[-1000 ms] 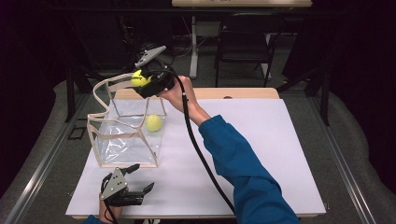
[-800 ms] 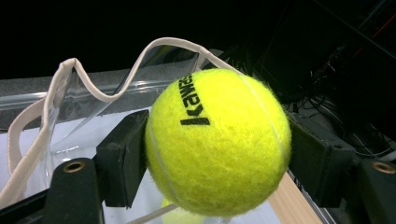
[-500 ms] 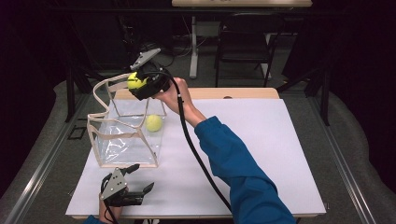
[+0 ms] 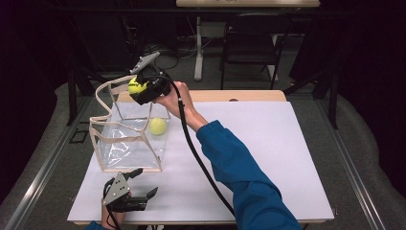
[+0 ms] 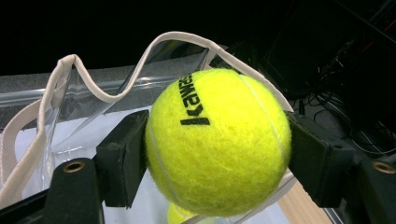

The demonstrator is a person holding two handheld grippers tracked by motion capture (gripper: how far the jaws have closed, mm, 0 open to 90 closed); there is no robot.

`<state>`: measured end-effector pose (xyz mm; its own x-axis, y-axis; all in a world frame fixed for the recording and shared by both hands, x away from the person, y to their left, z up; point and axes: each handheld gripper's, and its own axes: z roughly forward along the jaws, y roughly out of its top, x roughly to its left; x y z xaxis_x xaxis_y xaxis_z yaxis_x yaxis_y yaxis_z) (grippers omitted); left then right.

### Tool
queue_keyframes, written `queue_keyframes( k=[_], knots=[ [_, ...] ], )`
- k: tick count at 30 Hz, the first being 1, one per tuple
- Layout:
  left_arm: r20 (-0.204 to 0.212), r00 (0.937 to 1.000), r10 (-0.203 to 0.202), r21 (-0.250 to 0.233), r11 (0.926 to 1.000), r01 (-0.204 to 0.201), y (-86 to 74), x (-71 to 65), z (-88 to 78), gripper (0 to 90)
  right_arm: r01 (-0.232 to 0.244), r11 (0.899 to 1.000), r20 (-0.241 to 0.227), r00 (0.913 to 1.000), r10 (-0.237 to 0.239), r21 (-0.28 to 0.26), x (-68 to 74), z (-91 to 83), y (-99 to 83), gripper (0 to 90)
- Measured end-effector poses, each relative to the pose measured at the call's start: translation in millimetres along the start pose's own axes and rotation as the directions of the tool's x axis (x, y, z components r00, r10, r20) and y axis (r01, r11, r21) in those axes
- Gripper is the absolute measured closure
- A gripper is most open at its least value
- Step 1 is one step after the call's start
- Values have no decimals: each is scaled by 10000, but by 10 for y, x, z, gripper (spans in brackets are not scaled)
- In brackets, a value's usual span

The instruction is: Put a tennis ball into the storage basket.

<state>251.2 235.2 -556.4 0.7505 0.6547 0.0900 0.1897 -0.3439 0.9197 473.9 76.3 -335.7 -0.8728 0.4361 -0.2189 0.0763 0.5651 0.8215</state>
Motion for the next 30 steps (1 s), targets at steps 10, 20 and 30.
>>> queue_keyframes(
  k=[10,20,30],
  knots=[
    [-2,10000,6,4,10000,-6,1,-5,2,160,-66,9998,-81,9999,68,210,3,37,-5,266],
    [28,10000,20,-5,10000,-20,2,-2,4,160,55,9985,-213,9998,-43,552,28,91,-3,265],
    [38,10000,24,-8,10000,-24,2,-1,-1,160,170,9974,-313,9994,-148,707,64,140,23,265]
  ],
)
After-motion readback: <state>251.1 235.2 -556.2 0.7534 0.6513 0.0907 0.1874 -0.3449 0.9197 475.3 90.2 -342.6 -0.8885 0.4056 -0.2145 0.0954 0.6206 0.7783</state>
